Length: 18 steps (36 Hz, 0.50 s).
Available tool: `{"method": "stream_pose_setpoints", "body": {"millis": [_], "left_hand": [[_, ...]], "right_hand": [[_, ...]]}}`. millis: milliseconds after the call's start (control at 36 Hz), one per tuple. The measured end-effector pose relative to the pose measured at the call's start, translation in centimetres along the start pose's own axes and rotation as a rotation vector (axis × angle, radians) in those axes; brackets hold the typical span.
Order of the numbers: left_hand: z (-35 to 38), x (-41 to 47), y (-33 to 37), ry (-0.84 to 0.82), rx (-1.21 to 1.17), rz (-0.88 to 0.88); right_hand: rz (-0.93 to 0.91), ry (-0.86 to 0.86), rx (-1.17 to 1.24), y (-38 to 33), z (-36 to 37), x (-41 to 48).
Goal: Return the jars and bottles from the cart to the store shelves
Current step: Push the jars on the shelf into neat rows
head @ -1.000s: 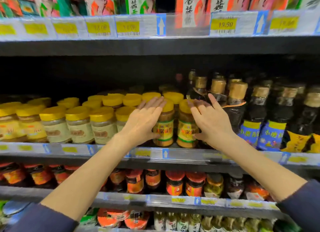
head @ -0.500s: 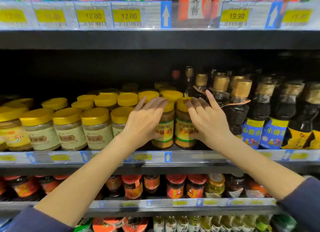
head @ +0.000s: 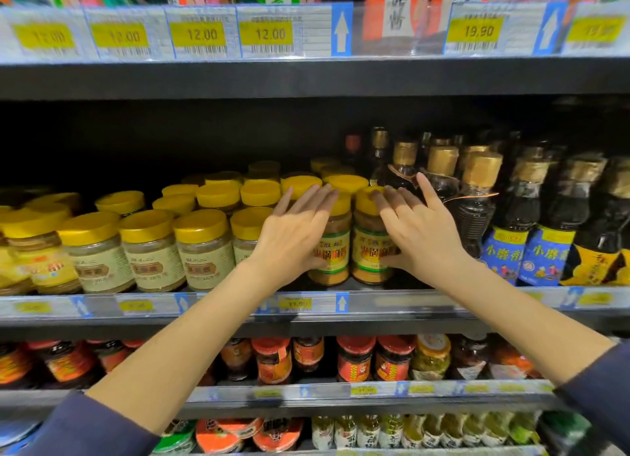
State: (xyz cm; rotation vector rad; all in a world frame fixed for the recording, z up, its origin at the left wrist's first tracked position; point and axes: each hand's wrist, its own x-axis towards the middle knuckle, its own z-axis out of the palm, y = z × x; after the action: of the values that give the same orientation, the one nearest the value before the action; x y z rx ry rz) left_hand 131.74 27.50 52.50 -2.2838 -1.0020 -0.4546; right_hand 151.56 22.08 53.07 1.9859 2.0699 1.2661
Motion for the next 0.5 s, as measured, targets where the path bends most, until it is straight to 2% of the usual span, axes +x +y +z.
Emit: {"method": "stream_pose_setpoints", "body": {"millis": [167,306,500], "left_hand": [[-0.8,-1.0,-1.1,-0.007,-0.023,0.031],[-1.3,-2.4,-2.6,-0.024,-0.035,0.005],[-2.1,-5.3,-4.6,-0.043,0.018,-0.064]], "right_hand": [[0.002,-0.032,-0.004,0.1,-1.0,-0.2],[0.018,0.106,0.085,-0.5,-1.2,-0.5],[-0.070,0.222,0.216,-2.1,-2.5,-0.6]]}}
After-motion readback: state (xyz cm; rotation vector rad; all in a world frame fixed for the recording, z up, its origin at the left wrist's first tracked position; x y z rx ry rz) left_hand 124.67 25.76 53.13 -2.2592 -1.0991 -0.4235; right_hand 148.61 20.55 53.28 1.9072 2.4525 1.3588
